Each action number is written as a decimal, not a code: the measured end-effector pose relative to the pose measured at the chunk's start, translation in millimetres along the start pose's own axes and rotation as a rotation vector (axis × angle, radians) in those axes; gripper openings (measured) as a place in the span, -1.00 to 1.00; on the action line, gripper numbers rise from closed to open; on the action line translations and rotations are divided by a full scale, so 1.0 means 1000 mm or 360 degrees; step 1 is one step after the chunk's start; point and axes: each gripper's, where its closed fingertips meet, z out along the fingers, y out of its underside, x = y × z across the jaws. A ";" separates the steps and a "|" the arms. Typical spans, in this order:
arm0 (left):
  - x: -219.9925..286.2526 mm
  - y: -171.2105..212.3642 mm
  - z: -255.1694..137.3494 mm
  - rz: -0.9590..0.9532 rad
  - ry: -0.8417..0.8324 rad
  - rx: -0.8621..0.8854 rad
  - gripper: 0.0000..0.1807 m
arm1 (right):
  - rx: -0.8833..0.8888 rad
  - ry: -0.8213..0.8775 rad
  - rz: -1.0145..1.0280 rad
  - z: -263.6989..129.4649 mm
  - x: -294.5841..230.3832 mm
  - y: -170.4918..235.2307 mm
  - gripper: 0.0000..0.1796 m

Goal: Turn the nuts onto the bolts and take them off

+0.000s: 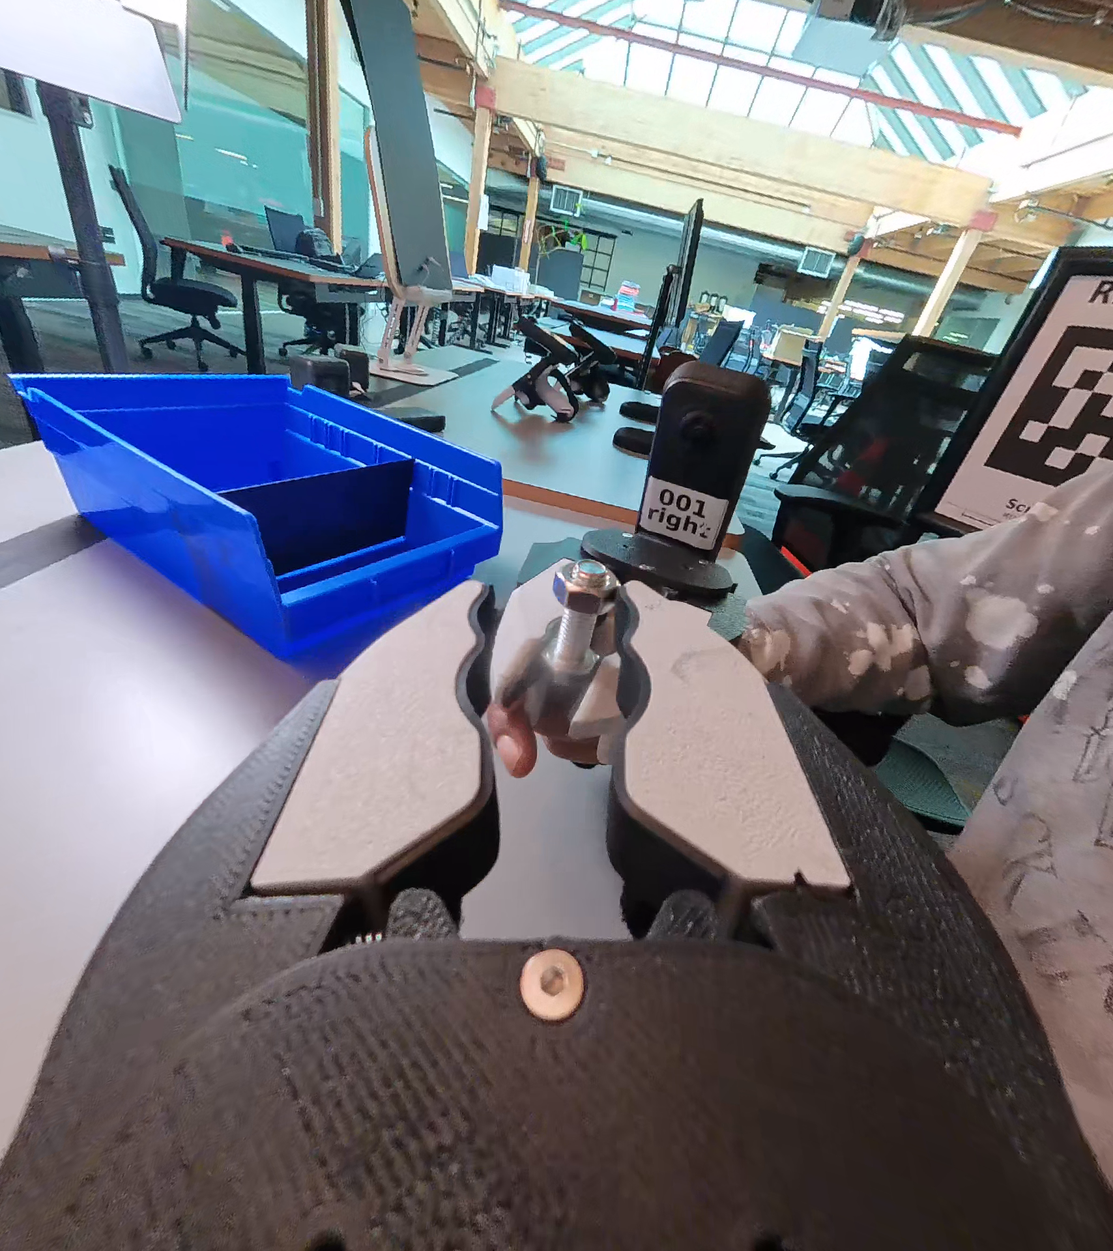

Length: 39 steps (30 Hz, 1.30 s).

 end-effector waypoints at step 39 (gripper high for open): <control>-0.003 0.000 -0.003 -0.0030 -0.0033 -0.0054 -0.63 | 0.0044 0.0026 0.0002 -0.003 0.004 -0.004 -0.80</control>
